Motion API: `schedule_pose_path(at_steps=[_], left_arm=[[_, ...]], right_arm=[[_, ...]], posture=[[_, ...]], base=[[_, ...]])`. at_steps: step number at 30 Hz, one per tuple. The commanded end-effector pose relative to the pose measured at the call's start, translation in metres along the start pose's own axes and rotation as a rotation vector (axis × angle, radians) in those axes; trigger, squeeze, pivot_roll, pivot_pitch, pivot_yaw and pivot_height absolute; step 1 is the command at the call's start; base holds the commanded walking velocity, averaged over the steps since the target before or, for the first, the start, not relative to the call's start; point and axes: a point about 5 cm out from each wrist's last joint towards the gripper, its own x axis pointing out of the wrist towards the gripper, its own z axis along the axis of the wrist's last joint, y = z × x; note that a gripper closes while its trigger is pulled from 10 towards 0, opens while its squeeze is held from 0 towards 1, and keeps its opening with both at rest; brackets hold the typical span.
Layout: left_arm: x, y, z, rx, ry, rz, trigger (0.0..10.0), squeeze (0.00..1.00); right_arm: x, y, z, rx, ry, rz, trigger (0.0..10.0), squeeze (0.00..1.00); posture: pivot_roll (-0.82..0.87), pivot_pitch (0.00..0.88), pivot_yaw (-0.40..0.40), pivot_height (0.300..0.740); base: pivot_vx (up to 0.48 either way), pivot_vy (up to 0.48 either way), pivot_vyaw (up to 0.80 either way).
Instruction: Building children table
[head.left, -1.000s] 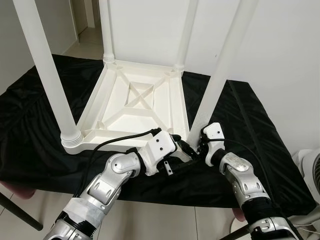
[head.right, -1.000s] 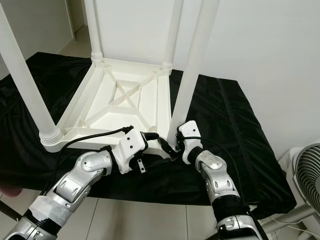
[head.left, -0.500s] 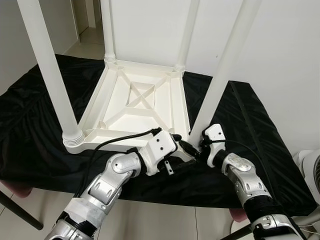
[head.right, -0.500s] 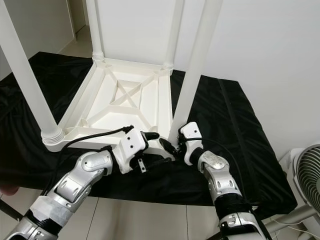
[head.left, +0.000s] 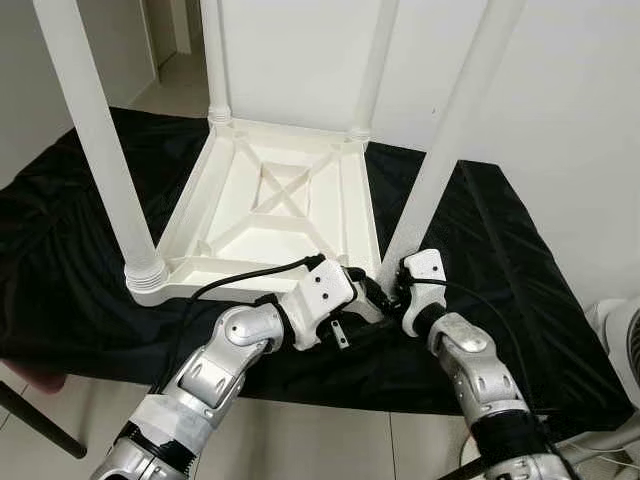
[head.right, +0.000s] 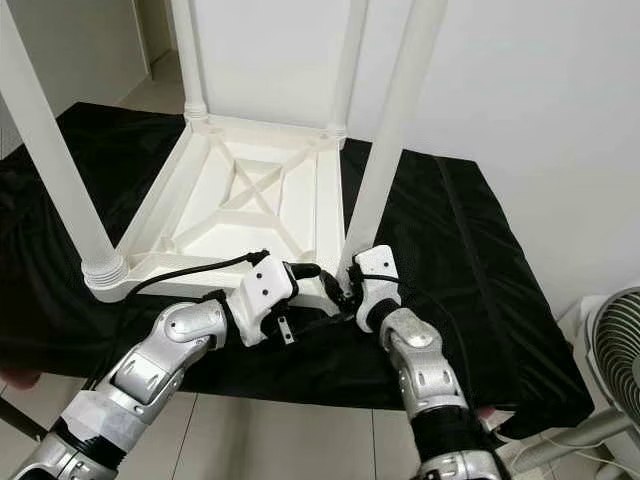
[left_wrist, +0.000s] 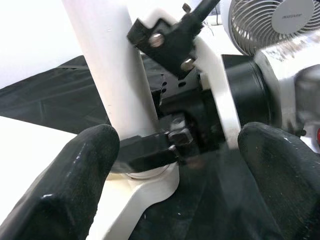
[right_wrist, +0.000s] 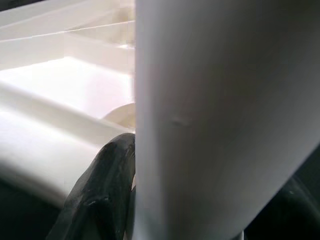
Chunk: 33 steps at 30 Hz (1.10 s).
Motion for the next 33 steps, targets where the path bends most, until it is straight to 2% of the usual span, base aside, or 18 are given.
schedule_pose_path(at_steps=[1, 2, 3, 5, 8, 10, 15, 16, 17, 18, 22, 24, 25, 26, 27, 28, 32, 33], left_arm=[[0.001, -0.003, 0.003, 0.005, -0.008, -0.045, 10.0, 0.0], [0.001, -0.003, 0.003, 0.005, -0.008, -0.045, 10.0, 0.0], [0.001, -0.003, 0.003, 0.005, -0.008, -0.044, 10.0, 0.0], [0.001, -0.003, 0.003, 0.004, -0.008, -0.043, 10.0, 0.0], [0.001, -0.002, 0.003, 0.007, -0.005, -0.041, 10.0, 0.0], [-0.001, 0.0, 0.003, 0.006, -0.004, -0.035, 10.0, 0.0], [-0.001, -0.001, 0.002, 0.007, -0.002, -0.036, 10.0, 0.0], [-0.001, -0.001, 0.002, 0.008, -0.002, -0.036, 10.0, 0.0], [-0.001, -0.001, 0.002, 0.008, -0.002, -0.036, 10.0, 0.0], [-0.001, 0.0, 0.003, 0.008, -0.002, -0.036, 10.0, 0.0], [-0.001, 0.0, 0.003, 0.009, -0.001, -0.033, 10.0, 0.0], [-0.001, -0.001, 0.002, 0.009, 0.0, -0.037, 10.0, 0.0], [-0.001, -0.001, 0.002, 0.009, 0.0, -0.037, 10.0, 0.0], [-0.003, -0.003, 0.002, 0.007, 0.001, -0.045, 10.0, 0.0], [-0.003, -0.003, 0.002, 0.007, 0.001, -0.045, 10.0, 0.0], [-0.004, -0.005, 0.002, 0.004, 0.001, -0.054, 10.0, 0.0], [-0.005, -0.007, 0.002, 0.001, 0.004, -0.065, 10.0, 0.0], [-0.005, -0.007, 0.002, 0.001, 0.004, -0.067, 10.0, 0.0]], right_arm=[[-0.006, -0.007, 0.004, 0.004, 0.004, -0.186, 10.0, 0.0], [-0.006, -0.007, 0.004, 0.004, 0.004, -0.186, 10.0, 0.0], [-0.01, -0.003, 0.001, 0.021, 0.015, -0.26, 10.0, 0.0], [-0.01, -0.002, 0.0, 0.023, 0.016, -0.273, 10.0, 0.0], [-0.014, 0.005, -0.001, 0.068, 0.024, -0.367, 10.0, 0.0], [-0.012, 0.015, 0.004, 0.114, -0.008, -0.353, 10.0, 0.0], [-0.013, 0.01, 0.009, 0.121, -0.035, -0.345, 10.0, 0.0], [-0.013, 0.008, 0.012, 0.117, -0.046, -0.34, 10.0, 0.79], [-0.013, 0.008, 0.012, 0.117, -0.046, -0.34, 10.0, 0.79], [-0.013, 0.009, 0.017, 0.131, -0.063, -0.328, 10.0, 1.0], [-0.014, 0.011, 0.023, 0.16, -0.084, -0.291, 10.0, 1.0], [-0.013, 0.015, 0.025, 0.193, -0.09, -0.202, 10.0, 1.0], [-0.013, 0.015, 0.025, 0.193, -0.09, -0.202, 10.0, 1.0], [-0.014, 0.015, 0.024, 0.179, -0.077, -0.057, 10.0, 0.98], [-0.014, 0.015, 0.024, 0.179, -0.077, -0.057, 10.0, 0.98], [-0.016, 0.008, 0.022, 0.143, -0.066, 0.008, 10.0, 0.0], [-0.019, -0.002, 0.021, 0.085, -0.077, 0.079, 10.0, 0.0], [-0.021, -0.007, 0.02, 0.04, -0.075, 0.123, 10.0, 0.0]], posture=[[-0.08, 0.0, -0.085, 0.74], [-0.08, 0.0, -0.085, 0.74], [-0.08, 0.0, -0.09, 0.74], [-0.08, 0.0, -0.09, 0.74], [-0.08, 0.0, -0.093, 0.74], [-0.08, 0.0, -0.089, 0.74], [-0.08, 0.0, -0.087, 0.74], [-0.08, 0.0, -0.088, 0.74], [-0.08, 0.0, -0.088, 0.74], [-0.08, 0.0, -0.088, 0.74], [-0.08, 0.0, -0.092, 0.74], [-0.08, 0.0, -0.093, 0.74], [-0.08, 0.0, -0.093, 0.74], [-0.08, 0.0, -0.093, 0.74], [-0.08, 0.0, -0.093, 0.74], [-0.08, 0.0, -0.094, 0.74], [-0.08, 0.0, -0.094, 0.74], [-0.08, 0.0, -0.094, 0.74]], base=[[0.0, 0.0, 0.0], [0.0, 0.0, 0.0], [0.0, 0.0, 0.0], [0.0, 0.0, 0.0], [0.0, 0.0, 0.0], [0.0, 0.0, 0.0], [0.0, 0.0, 0.0], [0.0, 0.0, 0.0], [0.0, 0.0, 0.0], [0.0, 0.0, 0.0], [0.0, 0.0, 0.0], [0.0, 0.0, 0.0], [0.0, 0.0, 0.0], [0.0, 0.0, 0.0], [0.0, 0.0, 0.0], [0.0, 0.0, 0.0], [0.0, 0.0, 0.0], [0.0, 0.0, 0.0]])
